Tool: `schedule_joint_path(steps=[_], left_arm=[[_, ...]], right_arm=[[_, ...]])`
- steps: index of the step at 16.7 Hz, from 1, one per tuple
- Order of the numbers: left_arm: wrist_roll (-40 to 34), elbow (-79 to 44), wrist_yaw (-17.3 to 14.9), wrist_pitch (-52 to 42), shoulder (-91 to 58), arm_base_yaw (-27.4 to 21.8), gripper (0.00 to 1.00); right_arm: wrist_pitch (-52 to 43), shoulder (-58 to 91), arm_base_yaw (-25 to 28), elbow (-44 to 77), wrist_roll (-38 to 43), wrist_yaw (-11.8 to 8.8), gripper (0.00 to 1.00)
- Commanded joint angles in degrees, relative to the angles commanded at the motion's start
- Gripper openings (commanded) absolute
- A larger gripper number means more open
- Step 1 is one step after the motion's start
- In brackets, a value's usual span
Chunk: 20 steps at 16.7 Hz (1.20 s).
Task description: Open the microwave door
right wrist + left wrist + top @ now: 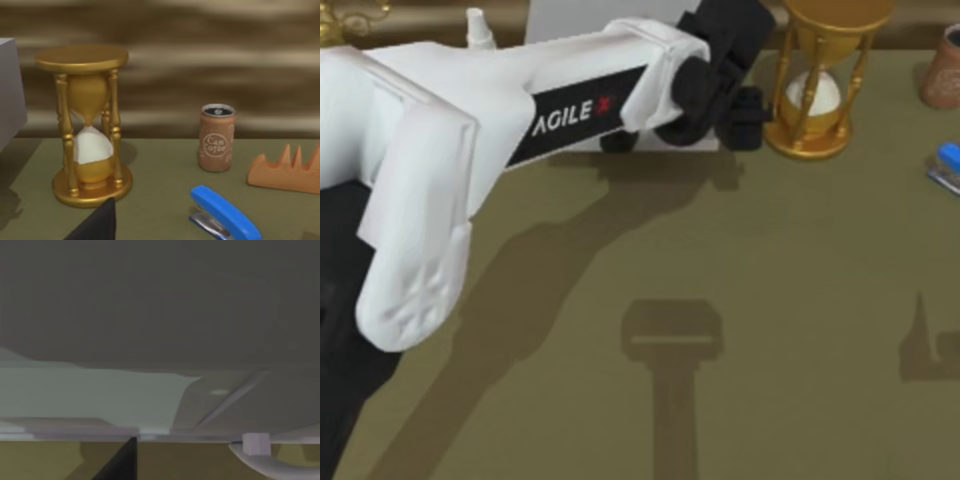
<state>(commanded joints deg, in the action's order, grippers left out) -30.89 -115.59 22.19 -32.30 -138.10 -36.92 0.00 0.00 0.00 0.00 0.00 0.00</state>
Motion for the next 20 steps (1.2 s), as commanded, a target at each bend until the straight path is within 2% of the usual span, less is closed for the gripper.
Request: schedule_joint_path(steps=[9,17,18,20], left_arm=[[0.0,0.0,0.0,0.0,0.0,0.0,0.02],[0.0,0.0,0.0,0.0,0.0,0.0,0.0],[-0.1,3.2,-0.6,-0.4,1.5,-2.2,0.0],[-0.3,4.2,-0.1,0.3,2.3,-2.1,0.0]], right_arm=[[0.0,0.0,0.0,0.0,0.0,0.0,1.0],[0.0,0.0,0.0,0.0,0.0,0.0,1.0],[0.0,0.0,0.0,0.0,0.0,0.0,1.0],[0.0,0.0,0.0,0.0,0.0,0.0,1.0]])
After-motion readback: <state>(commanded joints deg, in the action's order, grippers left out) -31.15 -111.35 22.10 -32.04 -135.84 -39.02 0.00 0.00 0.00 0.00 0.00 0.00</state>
